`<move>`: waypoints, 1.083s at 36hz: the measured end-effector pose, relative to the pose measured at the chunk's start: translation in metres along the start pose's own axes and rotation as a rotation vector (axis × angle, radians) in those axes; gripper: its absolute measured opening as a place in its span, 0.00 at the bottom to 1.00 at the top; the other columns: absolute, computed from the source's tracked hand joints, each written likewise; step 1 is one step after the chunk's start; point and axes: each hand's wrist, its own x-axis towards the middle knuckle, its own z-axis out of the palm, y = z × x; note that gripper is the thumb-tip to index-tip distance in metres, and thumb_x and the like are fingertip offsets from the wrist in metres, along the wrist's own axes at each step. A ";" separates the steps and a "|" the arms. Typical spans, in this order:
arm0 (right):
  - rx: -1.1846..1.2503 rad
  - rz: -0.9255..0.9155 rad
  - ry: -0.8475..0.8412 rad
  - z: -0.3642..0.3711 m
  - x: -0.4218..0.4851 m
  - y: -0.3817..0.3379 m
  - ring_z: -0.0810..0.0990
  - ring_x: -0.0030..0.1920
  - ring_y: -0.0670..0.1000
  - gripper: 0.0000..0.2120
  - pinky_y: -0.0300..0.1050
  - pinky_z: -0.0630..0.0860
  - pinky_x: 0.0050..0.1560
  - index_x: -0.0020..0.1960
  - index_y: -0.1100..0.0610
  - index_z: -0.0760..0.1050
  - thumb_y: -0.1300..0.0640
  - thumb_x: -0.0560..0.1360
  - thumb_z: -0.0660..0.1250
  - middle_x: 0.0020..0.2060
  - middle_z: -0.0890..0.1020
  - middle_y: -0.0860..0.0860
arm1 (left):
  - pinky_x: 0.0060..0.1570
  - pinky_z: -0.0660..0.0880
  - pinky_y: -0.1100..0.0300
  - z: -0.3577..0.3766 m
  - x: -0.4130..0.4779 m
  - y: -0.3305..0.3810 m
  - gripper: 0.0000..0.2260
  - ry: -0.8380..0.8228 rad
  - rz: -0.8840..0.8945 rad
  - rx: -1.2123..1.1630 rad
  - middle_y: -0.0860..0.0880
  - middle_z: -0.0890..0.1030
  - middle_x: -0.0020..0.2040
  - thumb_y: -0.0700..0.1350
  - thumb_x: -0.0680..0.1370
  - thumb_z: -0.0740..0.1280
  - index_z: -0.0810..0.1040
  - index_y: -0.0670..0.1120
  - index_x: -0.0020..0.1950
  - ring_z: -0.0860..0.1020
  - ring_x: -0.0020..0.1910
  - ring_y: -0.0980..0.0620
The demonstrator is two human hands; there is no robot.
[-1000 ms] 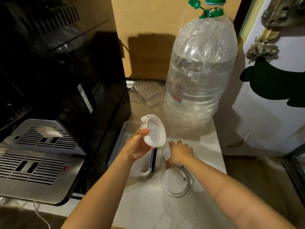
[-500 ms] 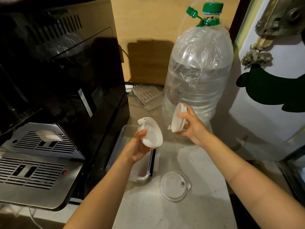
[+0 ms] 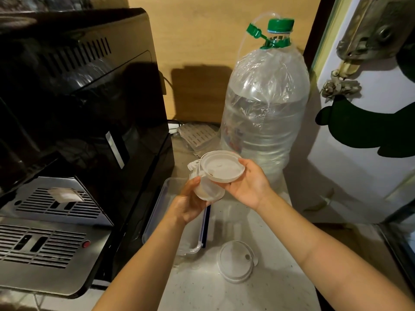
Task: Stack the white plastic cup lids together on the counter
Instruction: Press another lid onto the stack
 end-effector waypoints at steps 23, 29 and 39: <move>-0.331 -0.262 0.378 0.021 0.006 0.027 0.71 0.65 0.62 0.31 0.58 0.73 0.63 0.72 0.51 0.61 0.75 0.75 0.55 0.66 0.69 0.59 | 0.46 0.80 0.53 0.013 -0.001 0.000 0.47 0.033 0.096 -0.007 0.43 0.81 0.51 0.46 0.49 0.83 0.67 0.46 0.65 0.82 0.47 0.47; -0.635 -0.291 0.354 0.019 0.002 0.027 0.74 0.60 0.57 0.27 0.50 0.76 0.57 0.70 0.57 0.63 0.68 0.73 0.65 0.57 0.73 0.55 | 0.44 0.80 0.51 0.015 0.000 0.001 0.45 0.042 0.116 -0.038 0.43 0.85 0.46 0.45 0.46 0.83 0.71 0.47 0.61 0.83 0.45 0.46; -1.208 -0.414 0.371 0.016 0.002 0.025 0.67 0.69 0.58 0.38 0.51 0.68 0.67 0.73 0.57 0.58 0.57 0.69 0.72 0.70 0.66 0.58 | 0.46 0.80 0.50 0.017 0.001 0.001 0.53 0.066 0.118 -0.045 0.43 0.82 0.50 0.46 0.46 0.83 0.66 0.45 0.68 0.83 0.46 0.47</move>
